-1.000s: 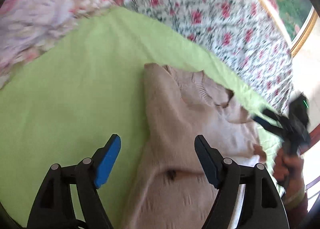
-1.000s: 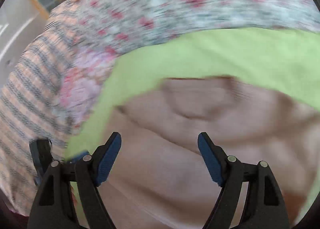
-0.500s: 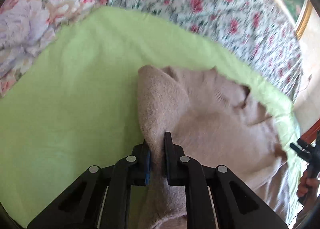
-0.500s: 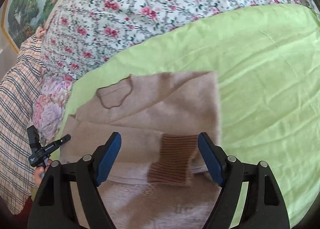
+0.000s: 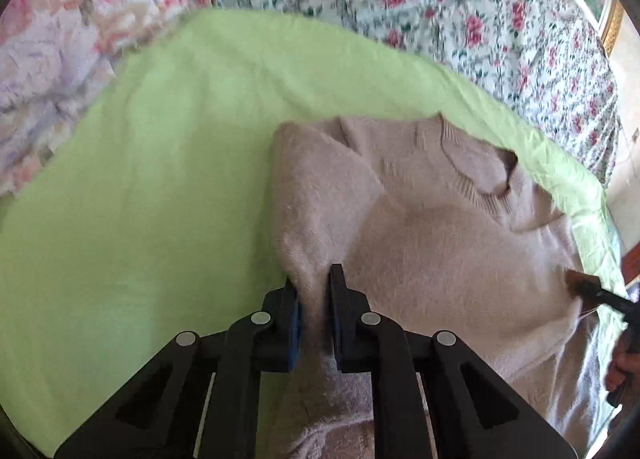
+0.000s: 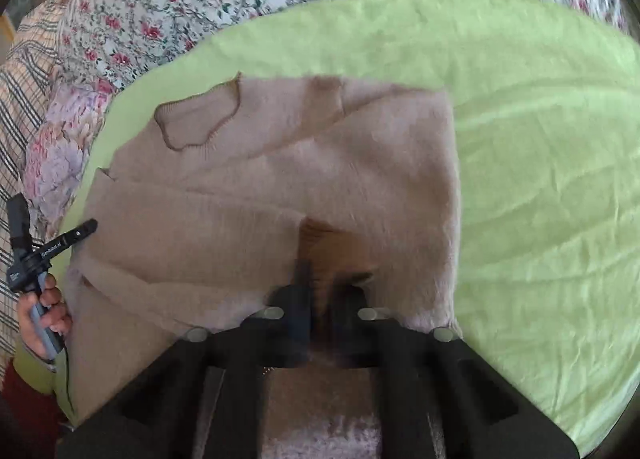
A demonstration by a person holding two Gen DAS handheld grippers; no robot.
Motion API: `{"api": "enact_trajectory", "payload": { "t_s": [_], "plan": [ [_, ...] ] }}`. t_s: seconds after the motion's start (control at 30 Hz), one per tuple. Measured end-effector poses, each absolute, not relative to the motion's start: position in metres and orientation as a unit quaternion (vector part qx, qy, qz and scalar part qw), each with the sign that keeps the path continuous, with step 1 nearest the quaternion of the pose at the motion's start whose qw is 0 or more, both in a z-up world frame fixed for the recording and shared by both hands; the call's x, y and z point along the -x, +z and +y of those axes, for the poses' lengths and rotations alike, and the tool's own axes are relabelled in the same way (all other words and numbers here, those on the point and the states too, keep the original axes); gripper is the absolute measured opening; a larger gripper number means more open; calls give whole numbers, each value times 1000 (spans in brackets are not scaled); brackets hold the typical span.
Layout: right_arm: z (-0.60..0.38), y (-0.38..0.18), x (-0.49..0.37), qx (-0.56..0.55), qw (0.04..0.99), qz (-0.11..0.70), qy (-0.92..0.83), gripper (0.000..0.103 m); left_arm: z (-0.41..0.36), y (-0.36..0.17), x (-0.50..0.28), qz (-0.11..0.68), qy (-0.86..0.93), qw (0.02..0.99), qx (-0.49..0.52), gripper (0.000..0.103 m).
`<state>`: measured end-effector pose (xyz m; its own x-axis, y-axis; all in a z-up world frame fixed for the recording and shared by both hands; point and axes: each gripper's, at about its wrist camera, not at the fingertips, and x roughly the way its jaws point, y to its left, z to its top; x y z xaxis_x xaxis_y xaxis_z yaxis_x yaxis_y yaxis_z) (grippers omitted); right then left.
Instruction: Fold small clothes
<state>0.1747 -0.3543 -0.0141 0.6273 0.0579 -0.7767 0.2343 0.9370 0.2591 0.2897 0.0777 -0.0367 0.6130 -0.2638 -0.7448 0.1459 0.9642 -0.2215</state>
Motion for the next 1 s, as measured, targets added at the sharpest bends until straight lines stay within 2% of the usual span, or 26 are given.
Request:
{"api": "enact_trajectory", "payload": {
  "t_s": [0.1, 0.27, 0.3, 0.33, 0.4, 0.47, 0.53, 0.63, 0.73, 0.87, 0.9, 0.97, 1.0],
  "plan": [
    [-356, 14, -159, -170, 915, 362, -57, 8, 83, -32, -280, 392, -96, 912, 70, 8],
    [-363, -45, -173, -168, 860, 475, -88, 11, 92, -45, -288, 411, -90, 902, 96, 12],
    [-362, -50, -170, -172, 854, 482, -92, 13, 95, -44, -288, 411, -90, 902, 98, 15],
    [-361, -48, -165, -174, 857, 475, -96, 14, 96, -44, -289, 413, -88, 901, 98, 24],
    [-358, -35, -154, -167, 865, 458, -116, 26, 100, -43, -291, 419, -85, 898, 104, 34],
    [-351, -22, -146, -155, 876, 437, -129, 33, 103, -43, -299, 433, -84, 889, 118, 56],
    [-344, -14, -148, -152, 887, 421, -112, 34, 105, -43, -307, 448, -91, 879, 133, 62],
    [-327, -12, -154, -148, 895, 415, -73, 34, 92, -46, -323, 464, -103, 873, 109, 61],
    [-314, -19, -163, -148, 889, 431, -52, 34, 80, -44, -325, 451, -128, 879, 89, 11],
    [-300, -22, -171, -153, 884, 442, -22, 34, 77, -29, -315, 421, -128, 896, 61, 11],
    [-294, -23, -176, -153, 883, 444, -14, 34, 79, -28, -314, 429, -129, 892, 65, 15],
    [-285, -20, -183, -169, 881, 441, 23, 34, 91, -31, -307, 455, -127, 877, 92, 65],
    [-279, -19, -190, -181, 880, 437, 46, 36, 97, -31, -298, 449, -119, 880, 100, 68]
  ]
}}
